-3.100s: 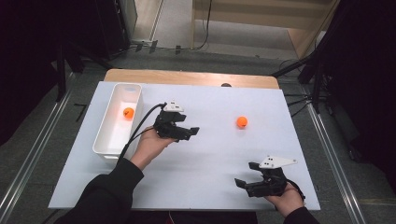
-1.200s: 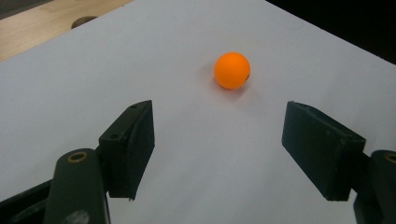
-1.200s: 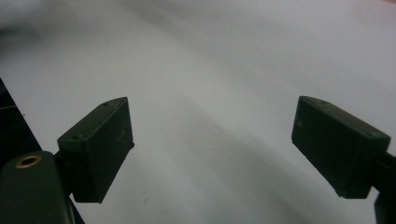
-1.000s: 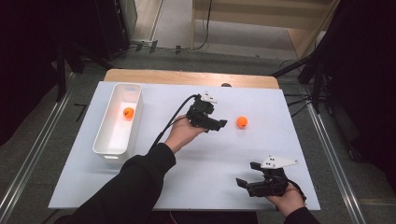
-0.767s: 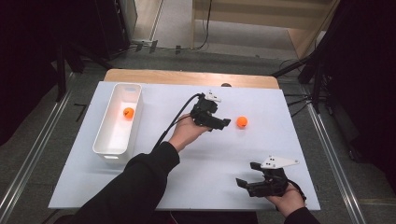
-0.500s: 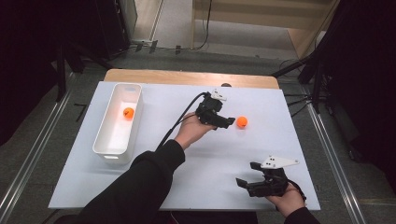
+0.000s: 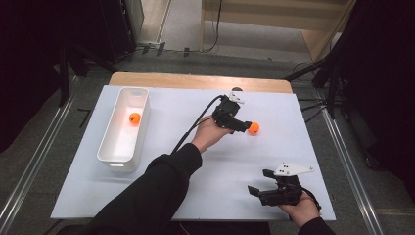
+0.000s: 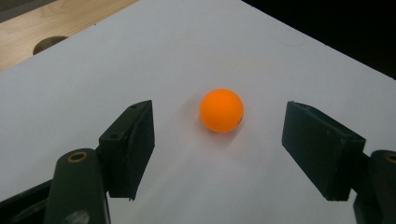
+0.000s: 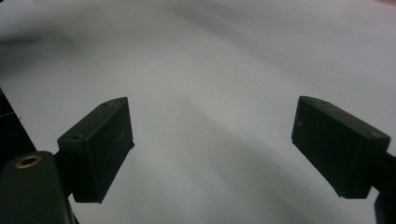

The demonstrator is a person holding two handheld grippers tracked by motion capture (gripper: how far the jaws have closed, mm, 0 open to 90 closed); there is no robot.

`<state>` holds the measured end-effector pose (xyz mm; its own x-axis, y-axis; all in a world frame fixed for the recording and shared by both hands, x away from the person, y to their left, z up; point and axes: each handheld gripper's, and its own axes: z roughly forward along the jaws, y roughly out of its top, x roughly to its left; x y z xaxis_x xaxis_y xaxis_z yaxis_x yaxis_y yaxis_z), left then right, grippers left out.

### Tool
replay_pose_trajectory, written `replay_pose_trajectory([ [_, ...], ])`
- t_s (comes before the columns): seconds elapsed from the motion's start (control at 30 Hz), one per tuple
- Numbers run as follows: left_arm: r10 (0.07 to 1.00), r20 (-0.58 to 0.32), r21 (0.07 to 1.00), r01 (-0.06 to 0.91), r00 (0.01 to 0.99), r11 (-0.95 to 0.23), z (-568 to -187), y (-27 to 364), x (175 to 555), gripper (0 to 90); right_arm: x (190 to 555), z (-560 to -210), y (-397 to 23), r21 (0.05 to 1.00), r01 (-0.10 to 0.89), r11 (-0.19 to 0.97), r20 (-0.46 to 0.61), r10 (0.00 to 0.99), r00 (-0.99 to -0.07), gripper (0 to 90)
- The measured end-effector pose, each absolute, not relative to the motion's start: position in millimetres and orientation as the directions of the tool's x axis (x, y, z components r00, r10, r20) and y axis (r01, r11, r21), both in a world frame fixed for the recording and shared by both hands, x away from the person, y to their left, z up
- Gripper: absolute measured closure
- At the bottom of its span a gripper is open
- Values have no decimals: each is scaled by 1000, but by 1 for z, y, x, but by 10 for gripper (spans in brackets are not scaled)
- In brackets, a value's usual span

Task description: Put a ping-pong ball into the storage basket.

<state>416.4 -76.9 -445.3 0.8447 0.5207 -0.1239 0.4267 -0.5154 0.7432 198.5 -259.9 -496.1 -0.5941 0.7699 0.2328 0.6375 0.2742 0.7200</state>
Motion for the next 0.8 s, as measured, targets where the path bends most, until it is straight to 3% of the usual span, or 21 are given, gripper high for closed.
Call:
replay_pose_trajectory([
  [0.4,519,-96,753,402,850,-520,-450,-91,425,259,199,-497,-259,718,634,285,226,767,-601,113],
  [0.8,514,-122,737,425,849,-526,-455,-109,433,259,199,-497,-258,712,641,288,235,762,-603,112],
])
